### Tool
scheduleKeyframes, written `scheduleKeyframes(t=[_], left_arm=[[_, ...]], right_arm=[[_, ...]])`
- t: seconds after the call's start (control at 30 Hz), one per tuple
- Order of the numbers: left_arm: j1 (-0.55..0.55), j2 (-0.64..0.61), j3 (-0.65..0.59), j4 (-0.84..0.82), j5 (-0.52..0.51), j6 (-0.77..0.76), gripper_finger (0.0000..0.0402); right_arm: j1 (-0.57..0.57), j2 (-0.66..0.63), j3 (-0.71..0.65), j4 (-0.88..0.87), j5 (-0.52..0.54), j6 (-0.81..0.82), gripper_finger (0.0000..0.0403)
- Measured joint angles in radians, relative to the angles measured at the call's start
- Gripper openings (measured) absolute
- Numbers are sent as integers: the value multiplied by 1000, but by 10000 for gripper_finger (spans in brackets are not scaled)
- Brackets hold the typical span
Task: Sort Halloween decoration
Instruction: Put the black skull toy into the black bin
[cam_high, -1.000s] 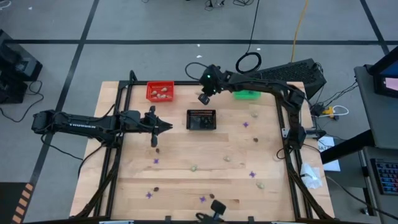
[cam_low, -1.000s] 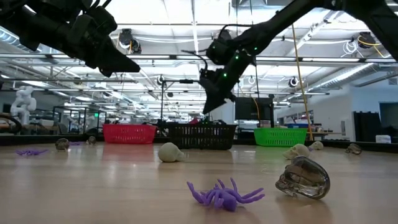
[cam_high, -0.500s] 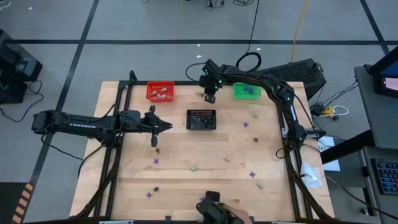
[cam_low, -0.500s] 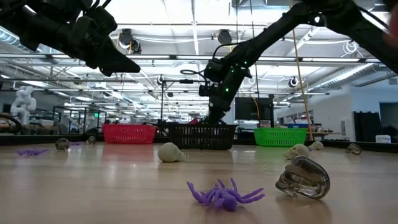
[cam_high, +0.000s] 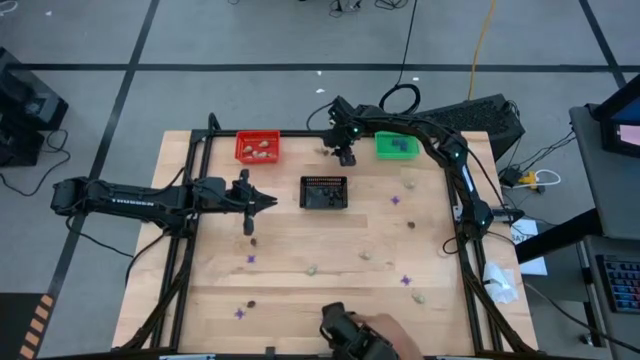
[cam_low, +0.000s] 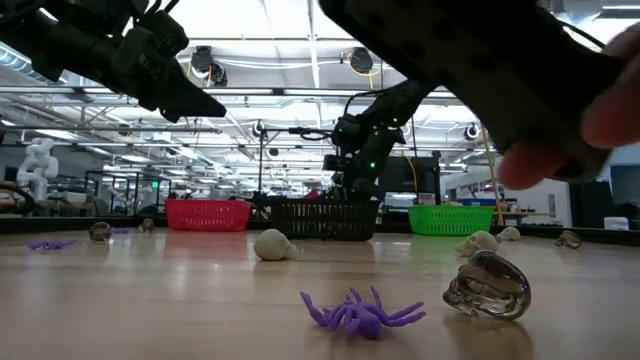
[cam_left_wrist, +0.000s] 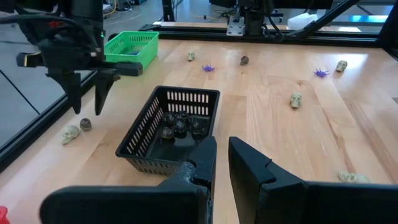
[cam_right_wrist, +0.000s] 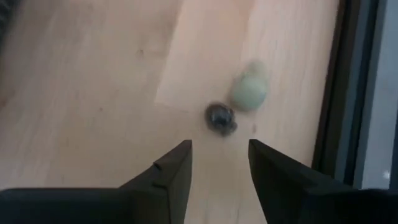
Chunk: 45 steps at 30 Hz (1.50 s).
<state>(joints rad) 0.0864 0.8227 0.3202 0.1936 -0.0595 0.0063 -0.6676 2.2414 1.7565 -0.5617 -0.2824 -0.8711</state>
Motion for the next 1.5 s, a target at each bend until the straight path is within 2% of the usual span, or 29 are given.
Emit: scheduleKeyframes(t=[0.1,0.37,0.8,1.03,1.33,1.5], left_arm=[[0,0,0,-1,-2,1,35],[0,0,0,0,-2,9,35],[0,0,0,1,-5,-1,35],[0,0,0,7,-9,-1,35],[0,0,0,7,-10,-2,35],[0,0,0,7,-10,-1,35]], right_arm=[[1,-2,0,14,-34,-62,150],[1,-1,0,13,-33,-240,151],[27,38,0,34,-8,-415,138],[28,38,1,17,20,-428,119],[15,38,1,-11,45,-358,66],[11,37,2,-42,72,-313,60]])
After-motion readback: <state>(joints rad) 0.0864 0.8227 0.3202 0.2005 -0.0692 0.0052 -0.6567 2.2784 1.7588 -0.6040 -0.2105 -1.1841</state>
